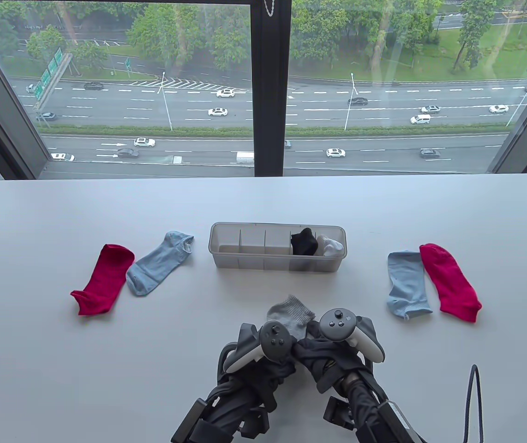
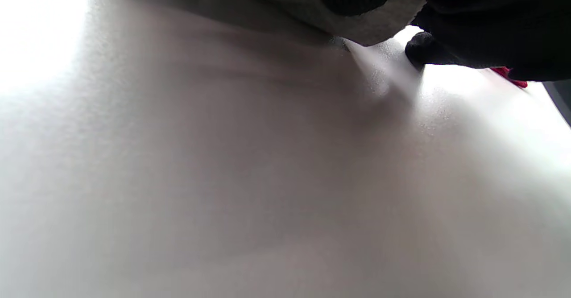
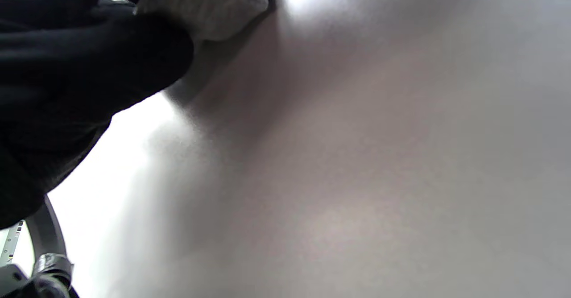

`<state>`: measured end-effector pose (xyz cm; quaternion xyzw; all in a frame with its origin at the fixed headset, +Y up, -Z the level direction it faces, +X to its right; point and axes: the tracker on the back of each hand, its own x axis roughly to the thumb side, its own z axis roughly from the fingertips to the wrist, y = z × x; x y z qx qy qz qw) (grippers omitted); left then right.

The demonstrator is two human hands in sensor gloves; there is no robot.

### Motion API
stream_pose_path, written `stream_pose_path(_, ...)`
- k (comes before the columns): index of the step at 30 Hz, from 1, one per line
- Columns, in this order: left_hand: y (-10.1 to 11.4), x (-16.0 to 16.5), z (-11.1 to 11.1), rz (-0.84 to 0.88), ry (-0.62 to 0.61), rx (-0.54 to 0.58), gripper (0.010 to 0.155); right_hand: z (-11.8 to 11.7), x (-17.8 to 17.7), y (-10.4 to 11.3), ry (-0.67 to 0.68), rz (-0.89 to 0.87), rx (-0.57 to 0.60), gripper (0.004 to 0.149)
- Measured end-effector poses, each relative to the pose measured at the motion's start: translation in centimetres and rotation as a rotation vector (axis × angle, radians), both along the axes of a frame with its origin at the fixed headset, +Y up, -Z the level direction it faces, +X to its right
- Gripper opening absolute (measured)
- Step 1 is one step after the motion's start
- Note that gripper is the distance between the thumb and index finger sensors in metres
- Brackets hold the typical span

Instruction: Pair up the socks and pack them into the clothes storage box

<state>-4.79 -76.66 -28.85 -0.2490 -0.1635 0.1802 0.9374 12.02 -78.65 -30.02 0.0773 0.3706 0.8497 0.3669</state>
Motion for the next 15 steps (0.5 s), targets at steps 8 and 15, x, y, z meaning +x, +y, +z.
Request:
stream_pose_path(8,-0.1,-0.1,0.0,0.002,0.015,0.013,0.045,0.5,0.2,0.0,0.029,0.044,0.065,0.052)
stream_pose_path(15,-1.5,-0.4,-0.2,-0.047,-0.012,-0.182,0.055,0.3,-0.2,0.1,0.006,0.067,0.059,0.043)
